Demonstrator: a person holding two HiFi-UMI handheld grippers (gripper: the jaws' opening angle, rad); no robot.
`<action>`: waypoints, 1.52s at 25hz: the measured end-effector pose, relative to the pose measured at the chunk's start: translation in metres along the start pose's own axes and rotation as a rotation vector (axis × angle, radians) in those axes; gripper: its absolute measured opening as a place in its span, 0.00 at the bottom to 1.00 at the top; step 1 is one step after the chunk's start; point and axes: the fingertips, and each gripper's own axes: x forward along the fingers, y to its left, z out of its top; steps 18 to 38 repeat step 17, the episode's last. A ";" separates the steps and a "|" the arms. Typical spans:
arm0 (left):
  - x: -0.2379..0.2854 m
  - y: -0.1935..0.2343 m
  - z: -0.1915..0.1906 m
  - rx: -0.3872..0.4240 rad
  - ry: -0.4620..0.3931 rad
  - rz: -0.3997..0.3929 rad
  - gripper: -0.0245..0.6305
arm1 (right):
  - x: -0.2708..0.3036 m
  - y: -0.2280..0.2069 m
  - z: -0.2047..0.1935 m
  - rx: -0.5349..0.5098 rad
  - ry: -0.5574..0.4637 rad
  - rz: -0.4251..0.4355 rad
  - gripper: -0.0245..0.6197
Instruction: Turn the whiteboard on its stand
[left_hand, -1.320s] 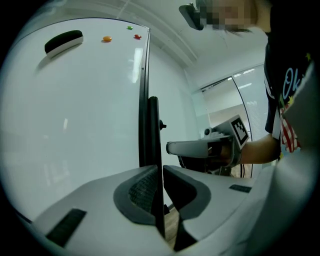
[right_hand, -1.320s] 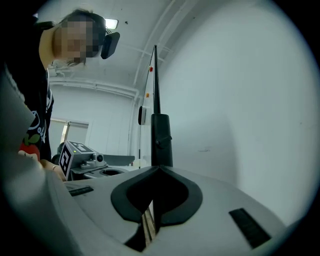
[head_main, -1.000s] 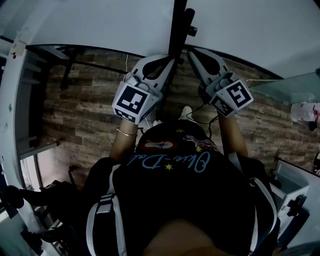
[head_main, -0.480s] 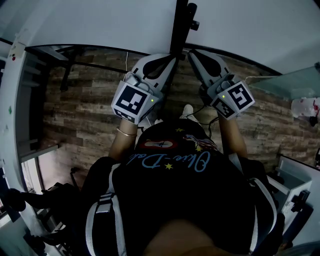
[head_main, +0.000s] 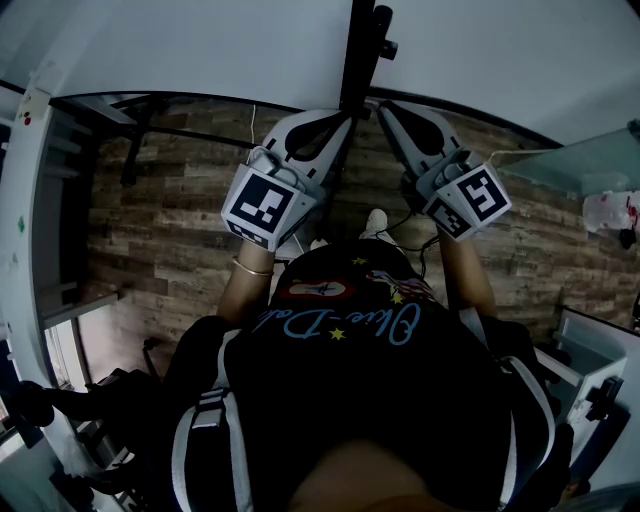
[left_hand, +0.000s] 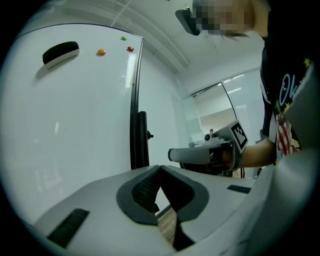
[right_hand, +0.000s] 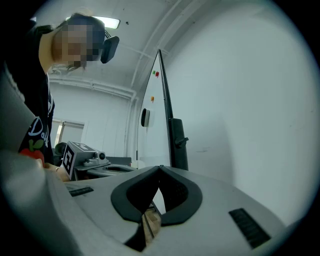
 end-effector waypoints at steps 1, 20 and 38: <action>-0.001 0.001 0.000 -0.002 -0.003 0.001 0.07 | 0.000 0.000 0.000 0.001 0.001 -0.002 0.08; -0.013 0.001 -0.005 -0.021 -0.005 0.003 0.07 | -0.003 0.009 -0.005 0.000 0.021 -0.019 0.08; -0.013 0.001 -0.005 -0.021 -0.005 0.003 0.07 | -0.003 0.009 -0.005 0.000 0.021 -0.019 0.08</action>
